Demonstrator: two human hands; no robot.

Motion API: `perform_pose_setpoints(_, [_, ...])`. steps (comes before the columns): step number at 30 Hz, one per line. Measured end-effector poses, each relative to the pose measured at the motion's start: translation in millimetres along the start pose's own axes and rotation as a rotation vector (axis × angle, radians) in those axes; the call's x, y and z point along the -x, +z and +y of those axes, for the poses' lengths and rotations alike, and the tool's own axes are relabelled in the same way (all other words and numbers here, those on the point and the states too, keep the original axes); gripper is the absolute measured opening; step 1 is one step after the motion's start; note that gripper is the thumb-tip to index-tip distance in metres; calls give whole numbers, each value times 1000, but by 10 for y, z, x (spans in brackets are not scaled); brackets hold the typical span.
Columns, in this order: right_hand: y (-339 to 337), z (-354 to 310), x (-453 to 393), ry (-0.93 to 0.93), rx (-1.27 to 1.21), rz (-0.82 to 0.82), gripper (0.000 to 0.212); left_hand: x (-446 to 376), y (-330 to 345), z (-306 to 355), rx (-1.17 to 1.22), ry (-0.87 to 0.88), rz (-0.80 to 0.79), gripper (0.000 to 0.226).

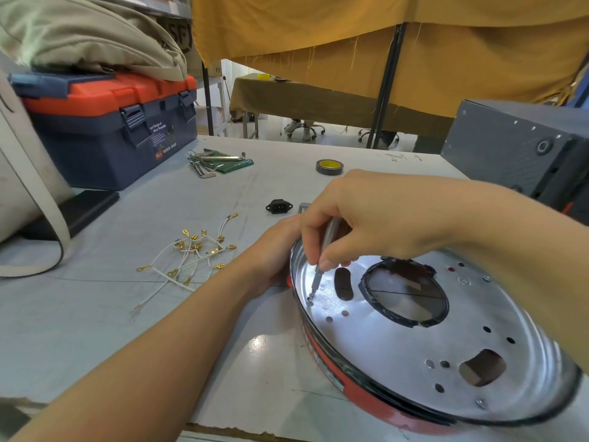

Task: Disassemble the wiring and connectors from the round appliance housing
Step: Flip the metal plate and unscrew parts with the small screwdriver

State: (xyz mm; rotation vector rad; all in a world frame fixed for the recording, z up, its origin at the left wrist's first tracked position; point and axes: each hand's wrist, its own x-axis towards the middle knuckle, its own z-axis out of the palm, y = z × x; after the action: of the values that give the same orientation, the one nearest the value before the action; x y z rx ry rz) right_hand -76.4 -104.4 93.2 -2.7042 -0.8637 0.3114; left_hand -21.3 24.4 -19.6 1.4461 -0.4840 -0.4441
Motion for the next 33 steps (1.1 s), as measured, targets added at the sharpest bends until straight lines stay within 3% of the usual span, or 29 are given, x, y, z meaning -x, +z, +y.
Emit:
perform_pose_setpoints(4, [8,-7,6,-3,22,12,6,-13,-3,0,0,1,10,38])
perform_pose_setpoints(9, [72,14,1,41,26,83,24,14,9,30,-52,15,77,36])
perform_pose_setpoints(13, [45,18,37,-7,-22,51,12,27,41,48,-15,-6,46,44])
perform_pose_setpoints(17, [11,48,87,-22,-8,47,5,13,35,37,5,-22,40,28])
perform_pose_setpoints(20, [26,31,89,-19,35,60,5,16,31,28,-13,-42,74,28])
perform_pose_setpoints(25, [90,11,72,15,45,129,28,27,35,41,-65,-25,100,28])
perform_pose_setpoints(33, [29,24,110,-14,35,74,6,-1,3,12,-66,-50,105,25])
